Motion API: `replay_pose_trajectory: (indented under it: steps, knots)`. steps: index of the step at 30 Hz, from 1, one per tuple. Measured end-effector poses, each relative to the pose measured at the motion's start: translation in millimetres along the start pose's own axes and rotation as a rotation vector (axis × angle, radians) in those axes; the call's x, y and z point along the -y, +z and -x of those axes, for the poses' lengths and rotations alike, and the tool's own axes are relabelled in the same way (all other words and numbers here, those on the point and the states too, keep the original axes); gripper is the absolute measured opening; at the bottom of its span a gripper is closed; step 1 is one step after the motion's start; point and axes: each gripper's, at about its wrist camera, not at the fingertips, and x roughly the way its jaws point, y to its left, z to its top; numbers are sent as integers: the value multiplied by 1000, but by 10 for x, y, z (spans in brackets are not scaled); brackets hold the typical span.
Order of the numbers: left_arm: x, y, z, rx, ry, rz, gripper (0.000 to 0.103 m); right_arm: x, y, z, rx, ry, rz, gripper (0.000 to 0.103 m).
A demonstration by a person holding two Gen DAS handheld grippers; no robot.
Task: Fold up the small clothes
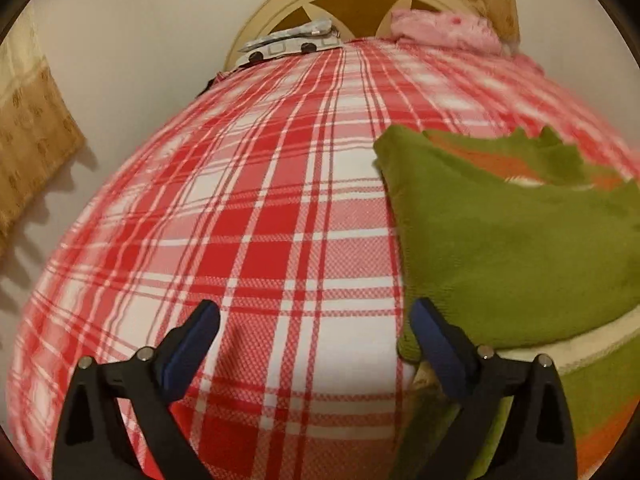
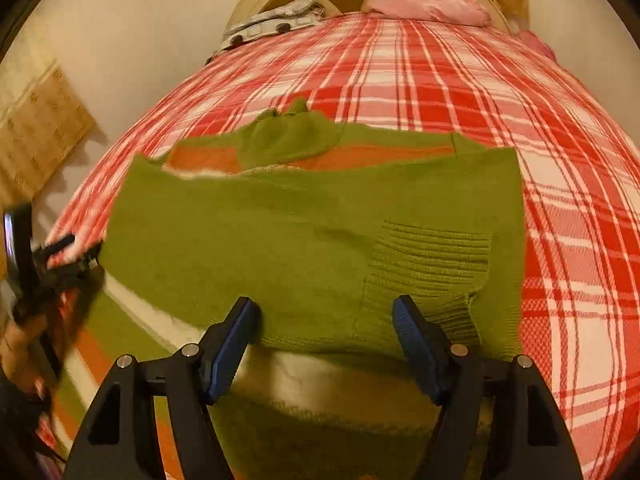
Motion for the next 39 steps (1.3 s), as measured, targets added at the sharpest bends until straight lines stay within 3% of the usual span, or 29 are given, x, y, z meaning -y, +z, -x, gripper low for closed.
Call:
replay_pose_trajectory:
  steps: [4, 7, 10, 12, 14, 19, 22, 31, 37, 39]
  knots:
    - [-60, 58, 125, 58, -25, 46, 99, -137, 10, 142, 16, -71, 61, 72]
    - [-100, 164, 208, 107, -43, 99, 100, -216, 123, 282, 80, -31, 67, 72]
    - [-34, 217, 79, 50, -21, 75, 101, -255, 160, 137, 34, -71, 100, 72]
    - [29, 167, -109, -21, 9, 39, 101, -151, 118, -92, -47, -36, 56, 73]
    - [12, 103, -210, -59, -15, 50, 101, -109, 58, -76, 4, -31, 61, 73]
    - [-44, 70, -70, -29, -40, 78, 101, -128, -5, 63, 34, -66, 59, 73]
    - [-39, -4, 44, -13, -50, 87, 101, -15, -4, 148, 68, -36, -8, 73]
    - [-49, -31, 68, 6, -33, 92, 101, -78, -97, 117, 62, -105, 43, 73]
    - [-8, -69, 115, 24, -46, 62, 101, -14, -112, 80, 59, -88, 28, 74]
    - [2, -72, 123, 29, -50, 56, 101, -11, -111, 46, 57, -77, 33, 79]
